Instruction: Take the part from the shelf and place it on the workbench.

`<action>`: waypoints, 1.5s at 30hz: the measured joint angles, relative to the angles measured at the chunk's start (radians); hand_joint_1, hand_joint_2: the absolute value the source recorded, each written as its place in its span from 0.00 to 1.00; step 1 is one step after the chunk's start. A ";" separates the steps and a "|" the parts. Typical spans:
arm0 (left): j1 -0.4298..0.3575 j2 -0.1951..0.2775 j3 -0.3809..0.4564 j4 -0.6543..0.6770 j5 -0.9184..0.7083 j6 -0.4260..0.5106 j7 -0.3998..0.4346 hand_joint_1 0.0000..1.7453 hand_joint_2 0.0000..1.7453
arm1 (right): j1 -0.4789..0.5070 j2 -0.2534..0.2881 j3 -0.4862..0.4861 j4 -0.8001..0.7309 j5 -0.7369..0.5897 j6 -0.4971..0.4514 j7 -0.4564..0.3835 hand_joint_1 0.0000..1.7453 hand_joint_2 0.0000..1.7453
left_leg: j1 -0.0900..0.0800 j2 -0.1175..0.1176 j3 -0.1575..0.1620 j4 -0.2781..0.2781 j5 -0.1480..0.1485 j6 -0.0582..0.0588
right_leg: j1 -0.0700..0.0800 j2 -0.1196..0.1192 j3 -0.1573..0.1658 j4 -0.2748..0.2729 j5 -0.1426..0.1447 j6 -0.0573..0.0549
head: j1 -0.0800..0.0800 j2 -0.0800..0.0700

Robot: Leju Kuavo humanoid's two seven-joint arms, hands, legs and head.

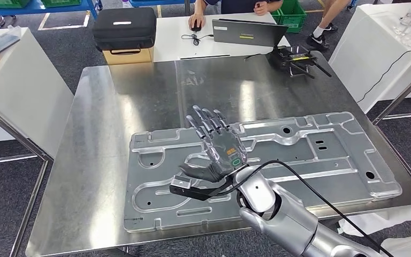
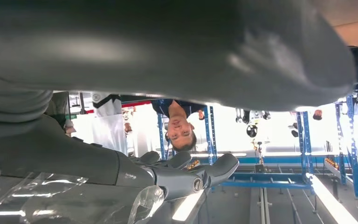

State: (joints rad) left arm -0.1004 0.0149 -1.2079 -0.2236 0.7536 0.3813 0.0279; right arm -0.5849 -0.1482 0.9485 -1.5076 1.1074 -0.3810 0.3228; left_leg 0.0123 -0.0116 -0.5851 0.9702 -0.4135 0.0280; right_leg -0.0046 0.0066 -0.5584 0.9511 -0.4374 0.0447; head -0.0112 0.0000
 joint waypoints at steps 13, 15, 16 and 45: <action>0.000 0.004 -0.005 0.000 -0.012 0.001 -0.005 0.00 0.00 | 0.017 -0.006 -0.013 -0.015 0.002 0.000 0.004 0.00 0.00 | 0.000 0.000 0.000 0.000 0.000 0.000 | 0.000 0.000 0.000 0.000 0.000 0.000 | 0.000 0.000; 0.000 0.005 -0.006 0.000 -0.012 0.001 -0.006 0.00 0.00 | 0.020 -0.007 -0.013 -0.017 0.003 0.001 0.005 0.00 0.00 | 0.000 0.000 0.000 0.000 0.000 0.000 | 0.000 0.000 0.000 0.000 0.000 0.000 | 0.000 0.000; 0.000 0.006 -0.007 0.000 -0.012 0.001 -0.006 0.00 0.00 | 0.021 -0.007 -0.013 -0.019 0.004 0.001 0.006 0.00 0.00 | 0.000 0.000 0.000 0.000 0.000 0.000 | 0.000 0.000 0.000 0.000 0.000 0.000 | 0.000 0.000; -0.002 0.008 -0.015 0.000 -0.003 -0.013 -0.021 0.00 0.00 | 0.025 -0.015 -0.017 -0.024 0.002 0.017 0.005 0.00 0.00 | -0.002 0.000 0.000 0.001 -0.001 0.001 | -0.003 0.000 0.001 -0.001 0.000 0.000 | 0.000 0.000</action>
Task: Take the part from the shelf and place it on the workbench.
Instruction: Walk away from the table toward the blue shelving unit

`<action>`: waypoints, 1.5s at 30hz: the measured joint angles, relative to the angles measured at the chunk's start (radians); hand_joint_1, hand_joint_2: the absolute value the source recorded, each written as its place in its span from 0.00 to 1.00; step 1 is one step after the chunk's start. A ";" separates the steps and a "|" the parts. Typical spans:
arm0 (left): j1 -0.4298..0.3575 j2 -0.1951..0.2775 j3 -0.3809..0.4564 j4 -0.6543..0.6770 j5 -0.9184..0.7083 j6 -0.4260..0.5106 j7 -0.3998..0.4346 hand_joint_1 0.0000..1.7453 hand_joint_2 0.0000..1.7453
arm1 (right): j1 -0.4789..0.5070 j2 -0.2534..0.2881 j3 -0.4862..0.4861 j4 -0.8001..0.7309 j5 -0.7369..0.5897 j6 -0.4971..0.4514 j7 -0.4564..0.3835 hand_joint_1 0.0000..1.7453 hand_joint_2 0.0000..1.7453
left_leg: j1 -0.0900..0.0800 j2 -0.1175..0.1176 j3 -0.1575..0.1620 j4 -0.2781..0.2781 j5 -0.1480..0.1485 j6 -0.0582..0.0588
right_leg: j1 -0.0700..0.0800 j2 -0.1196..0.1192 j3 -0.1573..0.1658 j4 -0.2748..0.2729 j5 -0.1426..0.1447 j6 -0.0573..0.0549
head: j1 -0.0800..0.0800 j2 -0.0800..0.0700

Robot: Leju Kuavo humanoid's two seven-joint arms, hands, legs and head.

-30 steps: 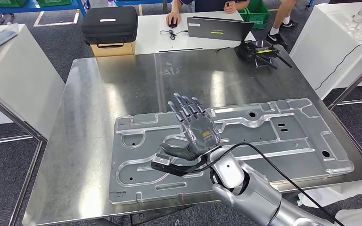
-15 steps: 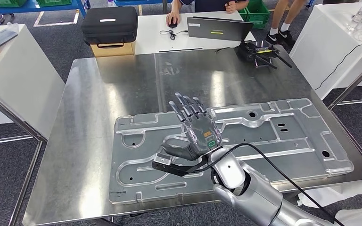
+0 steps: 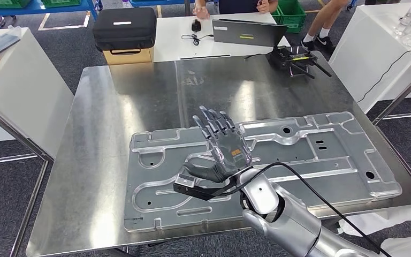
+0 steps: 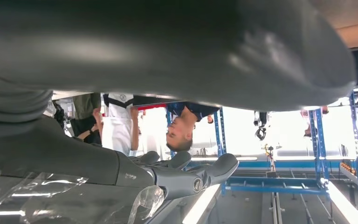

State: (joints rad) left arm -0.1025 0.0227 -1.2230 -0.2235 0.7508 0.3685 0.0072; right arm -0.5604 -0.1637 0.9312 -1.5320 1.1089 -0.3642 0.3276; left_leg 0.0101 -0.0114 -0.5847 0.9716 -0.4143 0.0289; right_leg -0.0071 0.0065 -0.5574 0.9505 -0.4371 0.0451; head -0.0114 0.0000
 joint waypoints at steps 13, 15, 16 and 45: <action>-0.001 0.001 -0.002 0.000 -0.020 -0.009 0.010 0.00 0.00 | 0.003 -0.003 -0.001 -0.014 0.006 0.009 0.000 0.00 0.00 | 0.004 0.006 0.015 -0.022 0.013 0.032 | -0.012 -0.001 -0.085 0.203 -0.119 0.024 | 0.002 0.000; 0.000 0.002 -0.002 0.000 -0.024 -0.012 0.014 0.00 0.00 | 0.009 -0.003 -0.001 -0.016 0.012 0.015 0.001 0.00 0.00 | 0.006 0.006 0.015 -0.022 0.013 0.031 | -0.017 -0.001 -0.129 0.298 -0.143 0.030 | 0.002 0.000; 0.000 0.004 -0.003 0.000 -0.025 -0.012 0.014 0.00 0.00 | 0.010 -0.003 -0.001 -0.016 0.015 0.018 0.002 0.00 0.00 | 0.008 0.006 0.016 -0.021 0.013 0.029 | -0.020 -0.001 -0.125 0.290 -0.126 0.034 | 0.002 0.000; -0.017 0.010 -0.031 0.000 -0.048 -0.016 0.023 0.00 0.00 | 0.032 -0.028 -0.002 -0.049 0.010 0.036 0.024 0.00 0.00 | 0.003 0.018 0.042 -0.026 -0.006 0.027 | -0.005 0.006 -0.142 0.300 -0.140 0.015 | 0.008 0.000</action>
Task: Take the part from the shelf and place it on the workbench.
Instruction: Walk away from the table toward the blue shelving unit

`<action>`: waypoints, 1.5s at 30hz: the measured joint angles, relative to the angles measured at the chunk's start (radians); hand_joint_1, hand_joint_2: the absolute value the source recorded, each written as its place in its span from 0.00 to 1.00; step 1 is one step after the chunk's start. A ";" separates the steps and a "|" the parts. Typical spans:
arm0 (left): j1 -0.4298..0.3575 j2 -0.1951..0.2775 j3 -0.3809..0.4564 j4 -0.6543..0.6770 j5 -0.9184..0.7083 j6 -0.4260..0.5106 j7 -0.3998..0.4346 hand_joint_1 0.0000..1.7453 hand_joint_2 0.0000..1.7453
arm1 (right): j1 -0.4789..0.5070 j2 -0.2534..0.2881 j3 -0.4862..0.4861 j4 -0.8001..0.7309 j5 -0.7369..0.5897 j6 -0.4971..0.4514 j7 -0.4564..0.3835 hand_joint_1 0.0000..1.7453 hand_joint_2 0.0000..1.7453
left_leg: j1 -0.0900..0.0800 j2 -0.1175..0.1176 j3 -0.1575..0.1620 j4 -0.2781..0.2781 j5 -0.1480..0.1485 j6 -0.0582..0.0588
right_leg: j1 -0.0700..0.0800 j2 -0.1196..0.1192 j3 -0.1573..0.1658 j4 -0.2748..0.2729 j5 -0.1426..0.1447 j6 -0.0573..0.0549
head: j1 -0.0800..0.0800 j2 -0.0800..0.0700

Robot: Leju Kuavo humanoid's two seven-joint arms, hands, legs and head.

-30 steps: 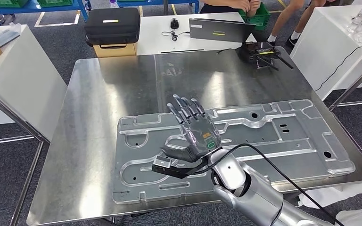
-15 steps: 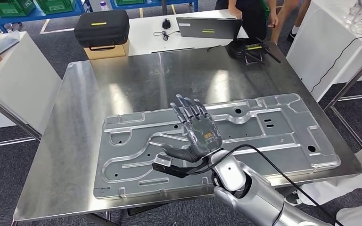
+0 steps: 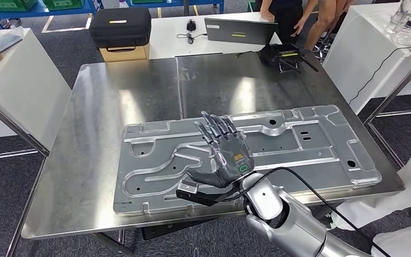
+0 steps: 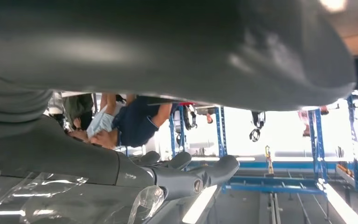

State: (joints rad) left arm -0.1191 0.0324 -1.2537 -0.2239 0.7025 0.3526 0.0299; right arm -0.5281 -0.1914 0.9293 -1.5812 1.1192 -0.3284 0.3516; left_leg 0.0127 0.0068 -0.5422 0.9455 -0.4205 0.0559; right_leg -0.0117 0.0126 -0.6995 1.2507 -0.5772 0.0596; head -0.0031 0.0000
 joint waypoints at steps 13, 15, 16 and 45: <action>-0.015 -0.001 -0.005 0.000 -0.008 0.000 0.013 0.00 0.00 | 0.020 -0.041 -0.035 -0.016 -0.009 -0.003 0.027 0.00 0.00 | 0.015 -0.006 -0.103 0.184 -0.088 -0.054 | -0.019 0.004 0.130 -0.248 0.117 -0.034 | 0.002 0.000; -0.016 -0.002 -0.005 0.000 -0.009 0.001 0.014 0.00 0.00 | 0.023 -0.046 -0.041 -0.019 -0.009 -0.002 0.028 0.00 0.00 | 0.012 -0.006 -0.147 0.317 -0.153 -0.050 | -0.010 0.003 0.118 -0.248 0.127 -0.042 | 0.002 0.000; -0.016 -0.002 -0.005 0.000 -0.009 0.001 0.014 0.00 0.00 | 0.026 -0.049 -0.043 -0.020 -0.009 -0.001 0.028 0.00 0.00 | 0.008 -0.007 -0.148 0.342 -0.159 -0.043 | -0.005 0.003 0.113 -0.248 0.131 -0.045 | 0.002 0.000; -0.024 -0.019 -0.017 -0.001 -0.019 0.002 0.024 0.00 0.00 | 0.029 -0.091 -0.076 -0.058 -0.001 0.036 0.044 0.00 0.00 | -0.009 -0.006 -0.138 0.254 -0.119 -0.043 | -0.003 -0.009 0.160 -0.309 0.149 -0.052 | 0.000 0.000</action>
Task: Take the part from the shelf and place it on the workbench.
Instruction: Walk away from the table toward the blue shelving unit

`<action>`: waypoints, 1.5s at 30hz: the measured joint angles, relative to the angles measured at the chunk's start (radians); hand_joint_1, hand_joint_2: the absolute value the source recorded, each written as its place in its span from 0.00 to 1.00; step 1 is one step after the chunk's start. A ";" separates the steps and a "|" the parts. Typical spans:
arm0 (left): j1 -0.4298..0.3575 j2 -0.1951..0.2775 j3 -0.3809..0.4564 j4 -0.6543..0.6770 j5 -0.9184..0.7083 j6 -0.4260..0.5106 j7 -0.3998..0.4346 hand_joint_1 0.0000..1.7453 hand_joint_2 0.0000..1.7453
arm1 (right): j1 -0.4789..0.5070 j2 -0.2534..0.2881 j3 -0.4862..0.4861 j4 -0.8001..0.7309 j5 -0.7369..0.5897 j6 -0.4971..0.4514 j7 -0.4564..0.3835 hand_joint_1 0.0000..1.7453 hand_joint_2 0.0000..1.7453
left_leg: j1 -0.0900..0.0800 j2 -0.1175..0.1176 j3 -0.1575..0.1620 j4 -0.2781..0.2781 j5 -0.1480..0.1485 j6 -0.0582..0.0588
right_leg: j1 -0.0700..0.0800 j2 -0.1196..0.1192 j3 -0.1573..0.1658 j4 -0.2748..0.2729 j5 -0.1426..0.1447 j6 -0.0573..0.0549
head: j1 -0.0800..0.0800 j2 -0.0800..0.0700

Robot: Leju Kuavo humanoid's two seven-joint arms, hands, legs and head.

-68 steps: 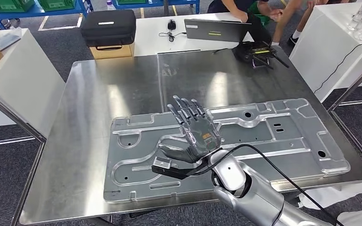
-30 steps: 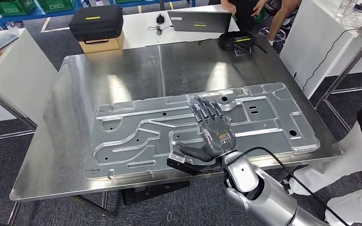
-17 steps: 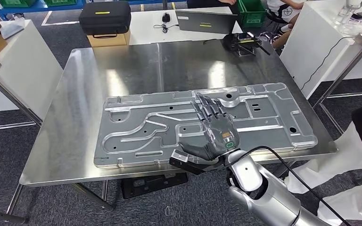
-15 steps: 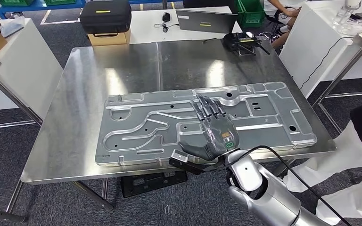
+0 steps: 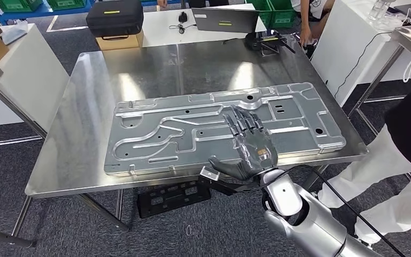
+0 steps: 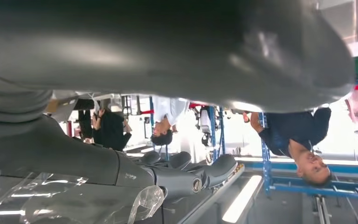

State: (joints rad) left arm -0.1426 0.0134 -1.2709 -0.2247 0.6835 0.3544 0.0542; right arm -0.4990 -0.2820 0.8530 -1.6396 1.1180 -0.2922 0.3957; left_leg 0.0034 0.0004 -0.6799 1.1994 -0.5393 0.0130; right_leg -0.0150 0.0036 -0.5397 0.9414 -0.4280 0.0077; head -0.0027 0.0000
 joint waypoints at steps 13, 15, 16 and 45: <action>0.003 -0.001 -0.001 0.000 -0.014 -0.001 0.006 0.00 0.00 | 0.005 -0.011 -0.015 -0.008 0.002 0.001 0.004 0.00 0.00 | 0.007 -0.003 0.181 -0.273 0.106 0.048 | -0.008 0.002 -0.098 0.090 -0.019 0.057 | 0.004 0.000; 0.003 -0.002 -0.001 0.000 -0.014 -0.001 0.006 0.00 0.00 | 0.009 -0.014 -0.016 -0.008 0.002 0.000 0.006 0.00 0.00 | 0.003 -0.001 0.164 -0.272 0.120 0.057 | -0.007 0.002 -0.147 0.234 -0.108 0.059 | 0.005 0.000; 0.003 -0.002 -0.001 0.000 -0.014 -0.001 0.006 0.00 0.00 | 0.011 -0.015 -0.016 -0.008 0.002 0.000 0.006 0.00 0.00 | 0.000 -0.001 0.155 -0.272 0.126 0.058 | -0.007 0.002 -0.161 0.290 -0.130 0.060 | 0.006 0.000; 0.000 -0.005 0.000 0.000 -0.022 -0.002 0.009 0.00 0.00 | 0.020 -0.025 -0.024 -0.024 0.003 0.000 0.012 0.00 0.00 | 0.007 -0.004 0.169 -0.275 0.116 0.051 | -0.007 0.000 -0.129 0.190 -0.074 0.061 | 0.008 0.000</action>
State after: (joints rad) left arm -0.1431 0.0080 -1.2711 -0.2247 0.6619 0.3529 0.0629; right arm -0.4792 -0.3067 0.8288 -1.6632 1.1211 -0.2918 0.4076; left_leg 0.0103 -0.0040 -0.5105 0.9245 -0.4233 0.0637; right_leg -0.0219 0.0035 -0.6687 1.1316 -0.5018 0.0688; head 0.0055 0.0000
